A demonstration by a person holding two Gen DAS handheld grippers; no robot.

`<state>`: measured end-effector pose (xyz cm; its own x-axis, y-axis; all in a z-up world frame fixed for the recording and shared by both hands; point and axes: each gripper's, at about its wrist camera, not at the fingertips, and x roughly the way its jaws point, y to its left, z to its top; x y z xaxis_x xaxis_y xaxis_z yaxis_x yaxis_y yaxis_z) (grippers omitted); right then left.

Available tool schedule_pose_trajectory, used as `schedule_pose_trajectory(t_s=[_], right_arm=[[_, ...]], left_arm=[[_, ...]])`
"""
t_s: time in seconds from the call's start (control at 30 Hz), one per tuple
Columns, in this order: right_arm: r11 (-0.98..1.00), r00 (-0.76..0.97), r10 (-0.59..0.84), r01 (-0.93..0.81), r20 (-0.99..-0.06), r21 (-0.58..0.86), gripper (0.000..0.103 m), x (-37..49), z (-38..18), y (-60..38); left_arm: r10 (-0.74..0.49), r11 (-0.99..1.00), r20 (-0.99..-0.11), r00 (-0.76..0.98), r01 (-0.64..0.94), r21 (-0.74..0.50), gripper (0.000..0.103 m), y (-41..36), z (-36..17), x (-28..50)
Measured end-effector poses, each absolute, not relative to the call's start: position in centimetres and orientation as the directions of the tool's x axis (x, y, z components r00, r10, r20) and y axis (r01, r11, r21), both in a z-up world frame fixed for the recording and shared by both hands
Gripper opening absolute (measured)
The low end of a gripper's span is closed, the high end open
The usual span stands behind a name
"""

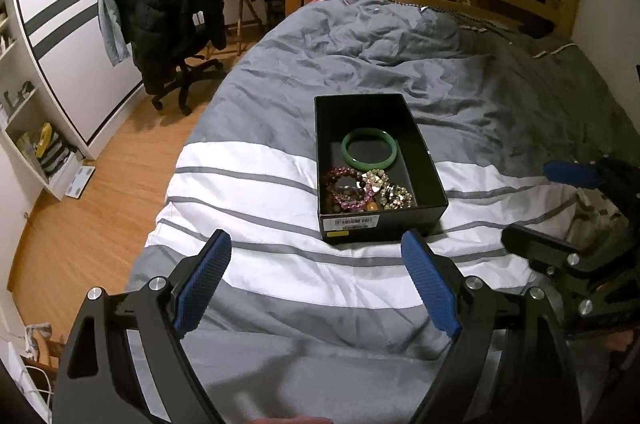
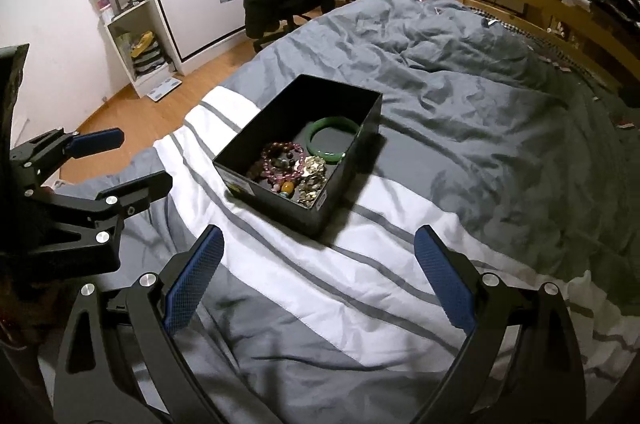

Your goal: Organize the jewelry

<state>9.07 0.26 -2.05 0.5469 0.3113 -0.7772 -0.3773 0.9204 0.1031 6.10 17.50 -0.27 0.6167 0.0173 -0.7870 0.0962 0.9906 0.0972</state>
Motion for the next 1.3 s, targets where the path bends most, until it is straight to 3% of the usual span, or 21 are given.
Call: schedule_pose_trajectory(t_s=[1.3], right_arm=[[0.932,0.570,0.305,-0.345,-0.763,0.115,0.095,9.5,-1.0,-1.4]], left_arm=[[0.025,0.986,-0.797,0.604,0.116,0.119,0.086,17.0,-0.7,6.2]])
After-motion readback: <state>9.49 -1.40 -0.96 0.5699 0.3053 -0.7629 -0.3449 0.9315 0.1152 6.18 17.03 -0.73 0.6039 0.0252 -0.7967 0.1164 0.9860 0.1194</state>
